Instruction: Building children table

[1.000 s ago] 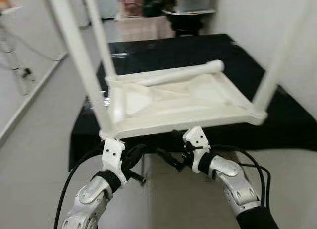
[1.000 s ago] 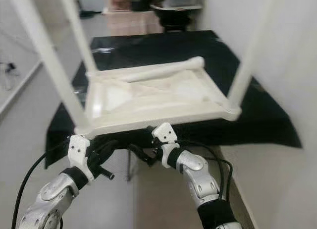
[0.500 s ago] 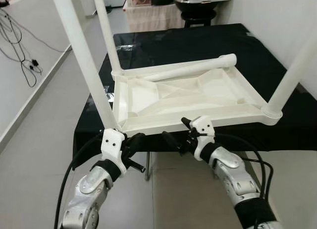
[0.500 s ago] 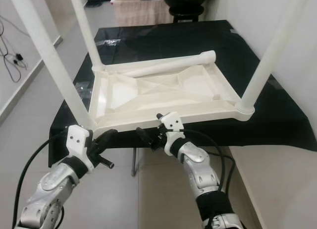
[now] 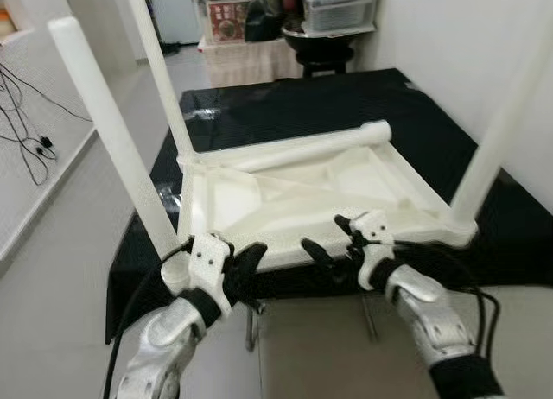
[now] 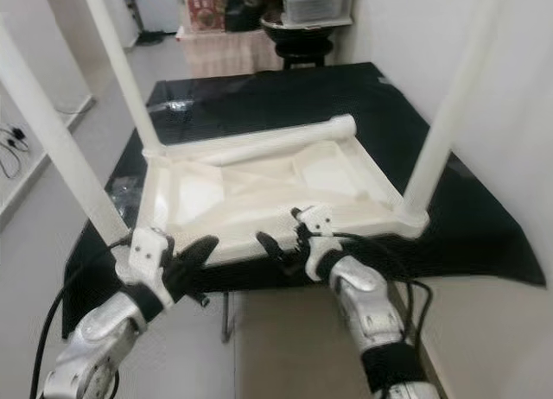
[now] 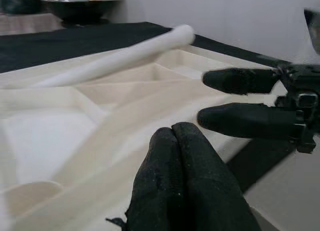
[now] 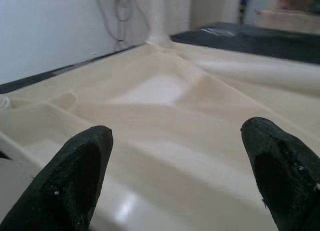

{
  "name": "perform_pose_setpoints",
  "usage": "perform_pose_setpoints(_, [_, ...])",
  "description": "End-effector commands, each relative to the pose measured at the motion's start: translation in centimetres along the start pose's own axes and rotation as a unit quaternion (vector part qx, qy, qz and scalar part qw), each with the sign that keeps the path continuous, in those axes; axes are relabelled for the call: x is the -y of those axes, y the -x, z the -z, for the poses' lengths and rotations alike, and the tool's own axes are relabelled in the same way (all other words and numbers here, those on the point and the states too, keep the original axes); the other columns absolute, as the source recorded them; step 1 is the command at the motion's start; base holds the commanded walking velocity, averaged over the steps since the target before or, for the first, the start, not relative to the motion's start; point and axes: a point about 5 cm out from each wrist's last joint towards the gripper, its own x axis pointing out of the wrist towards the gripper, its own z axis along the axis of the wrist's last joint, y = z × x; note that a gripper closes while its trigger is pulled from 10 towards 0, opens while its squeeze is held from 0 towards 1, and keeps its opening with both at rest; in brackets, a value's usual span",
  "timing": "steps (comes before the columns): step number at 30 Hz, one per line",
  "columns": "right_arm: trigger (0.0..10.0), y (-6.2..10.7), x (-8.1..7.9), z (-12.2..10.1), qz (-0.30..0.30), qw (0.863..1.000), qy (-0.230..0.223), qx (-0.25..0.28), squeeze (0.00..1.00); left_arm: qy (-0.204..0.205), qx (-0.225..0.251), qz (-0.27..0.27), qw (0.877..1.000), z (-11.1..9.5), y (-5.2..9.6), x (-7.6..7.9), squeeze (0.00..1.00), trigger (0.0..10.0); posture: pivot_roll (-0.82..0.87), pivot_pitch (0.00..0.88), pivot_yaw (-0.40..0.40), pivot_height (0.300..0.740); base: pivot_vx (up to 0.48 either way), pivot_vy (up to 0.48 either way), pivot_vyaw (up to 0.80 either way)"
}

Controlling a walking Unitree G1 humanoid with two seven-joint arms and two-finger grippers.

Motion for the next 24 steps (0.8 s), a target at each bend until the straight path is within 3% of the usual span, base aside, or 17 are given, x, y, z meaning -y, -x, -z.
perform_pose_setpoints(1, [10.0,-0.3,-0.3,-0.7,-0.028,0.999,0.018,0.008,0.0,-0.011,-0.012,-0.009,1.0,0.4,0.5,-0.6,0.0,10.0,-0.06,0.092,0.017,0.74,0.0,0.0,0.0])
perform_pose_setpoints(3, [10.0,-0.1,0.4,-1.4,-0.045,0.999,0.028,0.007,0.0,-0.013,-0.015,0.0,1.0,0.4,0.5,-0.4,0.0,10.0,-0.06,0.091,0.018,0.74,0.0,0.0,0.0])
perform_pose_setpoints(4, [10.0,0.4,1.0,-2.3,-0.082,0.995,0.05,0.004,0.0,-0.013,-0.02,0.013,1.0,0.5,0.5,-0.1,0.0,10.0,-0.06,0.091,0.017,0.74,0.0,0.0,0.0])
perform_pose_setpoints(6, [10.0,0.4,1.0,-2.3,-0.082,0.995,0.05,0.004,0.0,-0.013,-0.02,0.013,1.0,0.5,0.5,-0.1,0.0,10.0,-0.06,0.091,0.017,0.74,0.0,0.0,0.0])
perform_pose_setpoints(8, [10.0,1.4,1.8,-4.1,-0.165,0.98,0.107,-0.021,0.0,-0.011,-0.028,0.047,0.998,0.6,0.6,0.5,0.0,10.0,-0.06,0.089,0.016,0.74,0.0,0.0,0.0])
perform_pose_setpoints(10, [10.0,1.4,1.8,-4.1,-0.165,0.98,0.107,-0.021,0.0,-0.011,-0.028,0.047,0.998,0.6,0.6,0.5,0.0,10.0,-0.06,0.089,0.016,0.74,0.0,0.0,0.0])
perform_pose_setpoints(11, [10.0,2.4,2.3,-5.3,-0.25,0.95,0.17,-0.074,0.0,0.005,-0.034,0.101,0.994,0.6,0.7,1.7,0.0,10.0,-0.07,0.089,0.011,0.74,0.0,0.0,0.0])
perform_pose_setpoints(12, [10.0,2.4,2.3,-5.3,-0.25,0.95,0.17,-0.074,0.0,0.005,-0.034,0.101,0.994,0.6,0.7,1.7,0.0,10.0,-0.07,0.089,0.011,0.74,0.0,0.0,0.0])
perform_pose_setpoints(13, [10.0,2.8,2.5,-5.6,-0.277,0.937,0.189,-0.095,0.0,0.012,-0.038,0.122,0.992,0.6,0.9,2.2,0.0,10.0,-0.06,0.089,0.011,0.74,0.0,0.0,0.0])
perform_pose_setpoints(14, [10.0,2.8,2.5,-5.6,-0.277,0.937,0.189,-0.095,0.0,0.012,-0.038,0.122,0.992,0.6,0.9,2.2,0.0,10.0,-0.06,0.089,0.011,0.74,0.0,0.0,0.0])
perform_pose_setpoints(15, [10.0,3.0,2.8,-5.8,-0.3,0.922,0.21,-0.124,0.0,0.019,-0.042,0.149,0.988,0.6,1.1,2.9,0.0,10.0,-0.06,0.09,0.006,0.74,0.0,0.0,0.0])
perform_pose_setpoints(20, [10.0,3.0,3.0,-5.9,-0.313,0.912,0.222,-0.144,0.0,0.024,-0.046,0.165,0.985,0.6,1.3,3.4,0.0,10.0,-0.06,0.091,0.004,0.74,0.0,0.0,0.0])
perform_pose_setpoints(22, [10.0,2.1,3.6,-5.0,-0.305,0.895,0.243,-0.218,0.0,0.039,-0.062,0.18,0.981,1.0,2.3,3.7,0.0,10.0,-0.05,0.1,-0.003,0.74,0.0,0.0,0.0])
perform_pose_setpoints(24, [10.0,1.9,3.9,-4.6,-0.296,0.891,0.246,-0.243,0.0,0.043,-0.068,0.181,0.98,1.1,2.7,3.7,0.0,10.0,-0.05,0.1,-0.003,0.74,0.0,0.0,0.0])
